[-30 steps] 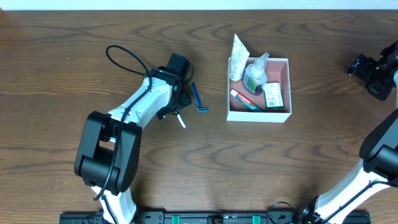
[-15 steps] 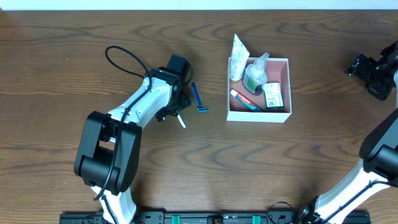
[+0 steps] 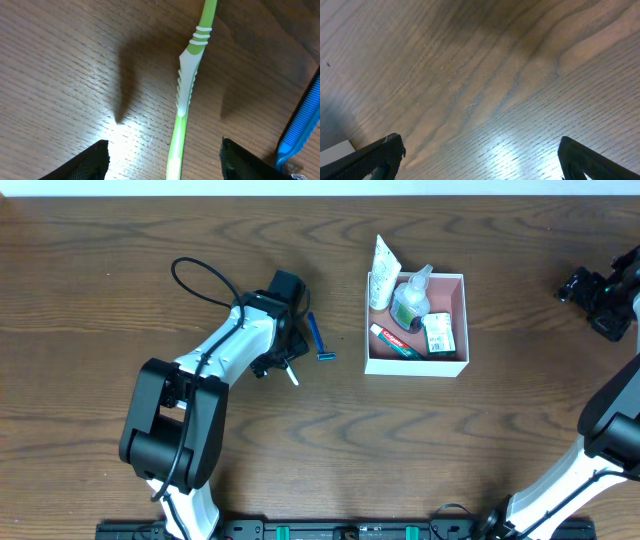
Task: Pack container
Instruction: 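Lower left gripper and grasp the toothbrush handle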
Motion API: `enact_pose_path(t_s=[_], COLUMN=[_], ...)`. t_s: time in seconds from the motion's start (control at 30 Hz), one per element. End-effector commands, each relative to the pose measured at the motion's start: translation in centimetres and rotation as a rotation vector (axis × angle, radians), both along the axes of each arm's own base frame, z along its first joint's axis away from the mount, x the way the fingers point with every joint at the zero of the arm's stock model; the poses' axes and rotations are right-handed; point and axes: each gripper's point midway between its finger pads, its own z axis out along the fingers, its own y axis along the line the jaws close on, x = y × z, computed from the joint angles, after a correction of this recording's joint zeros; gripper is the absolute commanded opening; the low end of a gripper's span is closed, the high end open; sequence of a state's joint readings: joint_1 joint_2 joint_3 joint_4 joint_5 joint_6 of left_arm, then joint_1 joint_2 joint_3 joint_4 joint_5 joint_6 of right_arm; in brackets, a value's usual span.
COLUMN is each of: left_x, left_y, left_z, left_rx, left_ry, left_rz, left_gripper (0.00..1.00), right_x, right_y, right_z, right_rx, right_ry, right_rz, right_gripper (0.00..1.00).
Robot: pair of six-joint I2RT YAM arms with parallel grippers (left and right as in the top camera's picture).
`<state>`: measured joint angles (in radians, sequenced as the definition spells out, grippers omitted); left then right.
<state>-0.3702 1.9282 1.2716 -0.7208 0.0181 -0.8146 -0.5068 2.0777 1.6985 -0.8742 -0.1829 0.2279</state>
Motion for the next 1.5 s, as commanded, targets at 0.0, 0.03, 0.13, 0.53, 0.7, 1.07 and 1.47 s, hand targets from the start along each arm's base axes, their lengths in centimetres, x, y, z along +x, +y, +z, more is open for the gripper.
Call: enact_pose_path(t_s=[0.0, 0.03, 0.13, 0.53, 0.7, 1.07, 1.47], left_x=[-0.5, -0.5, -0.5, -0.3, -0.1, 0.1, 0.4], left_y=[0.3, 0.3, 0.3, 0.3, 0.3, 0.3, 0.2], left_z=[-0.8, -0.8, -0.8, -2.2, -2.2, -2.2, -1.9], left_rx=[0.009, 0.009, 0.009, 0.019, 0.02, 0.017, 0.013], left_ry=[0.025, 0.025, 0.025, 0.04, 0.03, 0.024, 0.012], left_rz=[0.012, 0.012, 0.012, 0.008, -0.002, 0.0, 0.0], left_gripper=[0.71, 0.72, 0.71, 0.7, 0.7, 0.2, 0.06], right_x=[-0.1, -0.1, -0.1, -0.1, -0.1, -0.1, -0.1], right_y=[-0.2, -0.2, -0.2, -0.2, -0.2, -0.2, -0.2], right_z=[1.0, 1.0, 1.0, 1.0, 1.0, 1.0, 1.0], right_rx=[-0.008, -0.008, -0.008, -0.008, -0.008, -0.008, -0.008], right_ry=[-0.016, -0.016, -0.016, -0.016, -0.016, -0.016, -0.016], right_rz=[-0.014, -0.014, -0.014, -0.014, -0.014, -0.014, -0.014], right_gripper=[0.99, 0.99, 0.99, 0.99, 0.99, 0.99, 0.99])
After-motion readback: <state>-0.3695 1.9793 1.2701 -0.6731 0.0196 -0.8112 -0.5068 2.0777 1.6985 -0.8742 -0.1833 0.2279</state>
